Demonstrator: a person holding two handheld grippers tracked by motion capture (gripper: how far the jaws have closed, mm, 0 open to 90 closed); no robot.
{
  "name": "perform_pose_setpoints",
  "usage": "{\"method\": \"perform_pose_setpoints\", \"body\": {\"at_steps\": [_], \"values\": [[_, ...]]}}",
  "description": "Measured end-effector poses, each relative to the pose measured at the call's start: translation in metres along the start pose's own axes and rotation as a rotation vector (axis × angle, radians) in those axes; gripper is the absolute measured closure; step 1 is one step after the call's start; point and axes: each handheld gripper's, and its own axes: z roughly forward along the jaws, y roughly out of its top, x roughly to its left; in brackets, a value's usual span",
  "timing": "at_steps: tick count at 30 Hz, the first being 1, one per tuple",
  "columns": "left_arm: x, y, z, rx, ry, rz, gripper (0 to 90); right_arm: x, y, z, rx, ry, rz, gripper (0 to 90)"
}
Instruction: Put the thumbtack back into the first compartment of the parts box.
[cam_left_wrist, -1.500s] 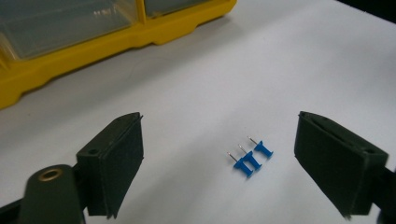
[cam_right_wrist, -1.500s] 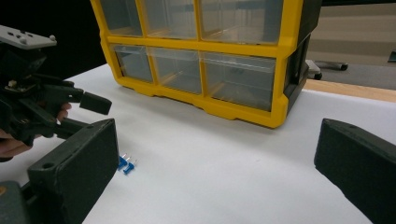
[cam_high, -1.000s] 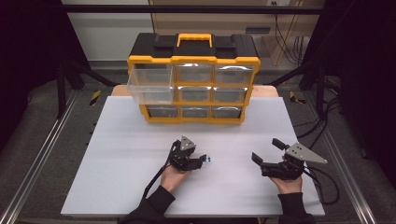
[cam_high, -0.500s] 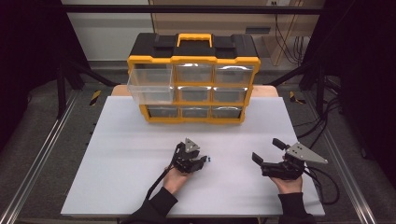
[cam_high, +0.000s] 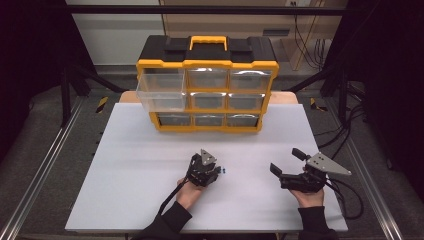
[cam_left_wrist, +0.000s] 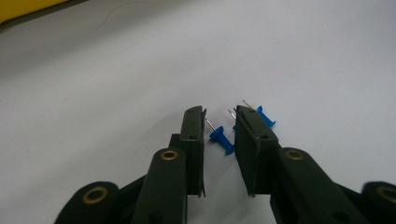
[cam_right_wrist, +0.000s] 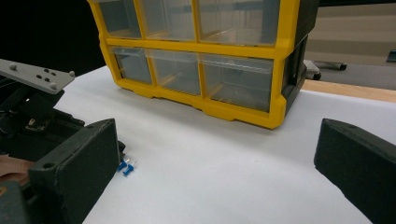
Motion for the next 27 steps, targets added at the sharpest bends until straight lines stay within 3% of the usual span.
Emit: {"method": "perform_pose_setpoints", "body": {"at_steps": [9, 19, 22, 27], "values": [[-0.001, 0.0, 0.001, -0.001, 0.016, 0.01, 82.8, 0.0, 0.0, 0.001, 0.003, 0.001, -0.001, 1.1], [0.001, 0.0, 0.0, -0.008, 0.001, 0.032, 84.5, 0.0, 0.0, 0.0, 0.003, 0.003, 0.001, 1.1], [0.005, 0.002, -0.006, 0.012, -0.005, 0.069, 84.6, 0.0, 0.0, 0.0, 0.003, 0.002, -0.001, 1.1], [0.007, 0.006, -0.018, -0.028, -0.016, 0.048, 84.6, 0.0, -0.001, 0.001, 0.004, 0.001, -0.003, 1.1]]}}
